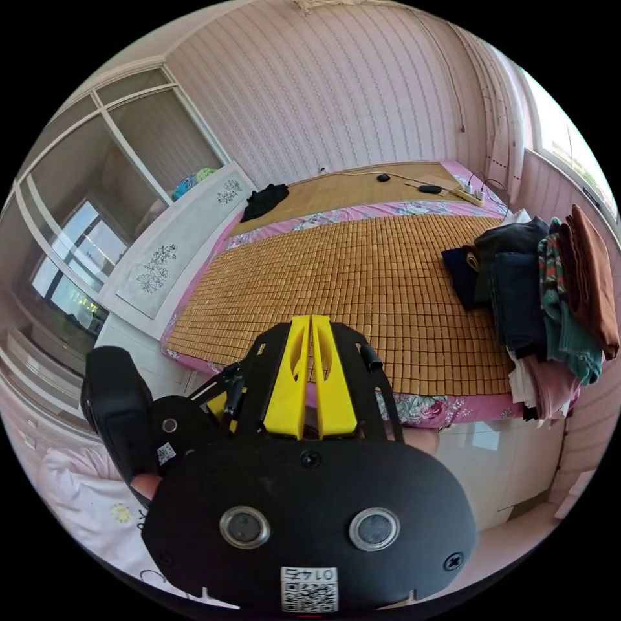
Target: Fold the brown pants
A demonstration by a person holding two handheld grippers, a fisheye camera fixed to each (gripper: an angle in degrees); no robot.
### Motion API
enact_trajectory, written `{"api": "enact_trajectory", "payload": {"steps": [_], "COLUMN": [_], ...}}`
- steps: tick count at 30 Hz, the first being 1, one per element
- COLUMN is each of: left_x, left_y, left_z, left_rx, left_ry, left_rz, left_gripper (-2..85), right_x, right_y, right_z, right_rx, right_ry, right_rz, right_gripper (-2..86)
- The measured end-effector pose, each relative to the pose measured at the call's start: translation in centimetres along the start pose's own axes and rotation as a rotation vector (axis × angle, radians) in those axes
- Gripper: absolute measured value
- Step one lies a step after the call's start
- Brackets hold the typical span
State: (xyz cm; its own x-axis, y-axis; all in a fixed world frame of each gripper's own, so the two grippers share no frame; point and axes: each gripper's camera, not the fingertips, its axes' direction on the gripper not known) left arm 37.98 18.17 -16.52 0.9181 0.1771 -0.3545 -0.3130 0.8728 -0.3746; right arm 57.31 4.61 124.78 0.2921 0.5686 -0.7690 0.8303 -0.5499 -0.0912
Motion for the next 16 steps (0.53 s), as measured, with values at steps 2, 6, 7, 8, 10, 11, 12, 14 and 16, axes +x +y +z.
{"api": "enact_trajectory", "payload": {"steps": [2, 6, 7, 8, 10, 11, 12, 14, 16], "left_x": [-1.8, -3.3, -3.7, -3.9, -4.4, -4.7, -4.8, -5.0, -4.9], "left_y": [1.0, 0.9, 0.7, 0.6, 0.2, -0.1, -0.3, -1.2, -2.2], "left_z": [-1.1, -1.3, -0.8, -0.4, 0.0, 0.3, 0.5, 1.7, 2.9], "left_rx": [0.103, 0.091, 0.066, 0.042, 0.041, 0.056, 0.065, 0.067, 0.037], "left_ry": [0.109, 0.064, 0.089, 0.12, 0.121, 0.088, 0.063, 0.021, 0.046], "left_rz": [-0.012, -0.055, -0.06, -0.051, -0.048, -0.046, -0.044, -0.007, 0.032], "left_gripper": [-0.8, -0.8, -0.8, -0.8, -0.8, -0.8, -0.8, -0.8, -0.8], "right_x": [-2.1, -6.1, -6.5, -7.2, -8.0, -8.4, -8.7, -8.9, -8.9], "right_y": [-0.2, -0.8, -0.9, -1.3, -2.2, -2.9, -3.6, -5.0, -6.4], "right_z": [0.2, 1.1, 1.3, 1.6, 2.7, 3.6, 4.7, 6.8, 9.2], "right_rx": [0.021, 0.03, 0.03, 0.031, -0.001, -0.04, -0.073, -0.151, -0.247], "right_ry": [0.014, -0.024, -0.023, -0.017, -0.012, -0.01, -0.016, -0.056, -0.115], "right_rz": [-0.022, -0.112, -0.116, -0.126, -0.147, -0.159, -0.179, -0.213, -0.24], "right_gripper": [-0.9, -0.9, -0.9, -0.9, -0.9, -0.9, -0.9, -0.9, -0.9]}}
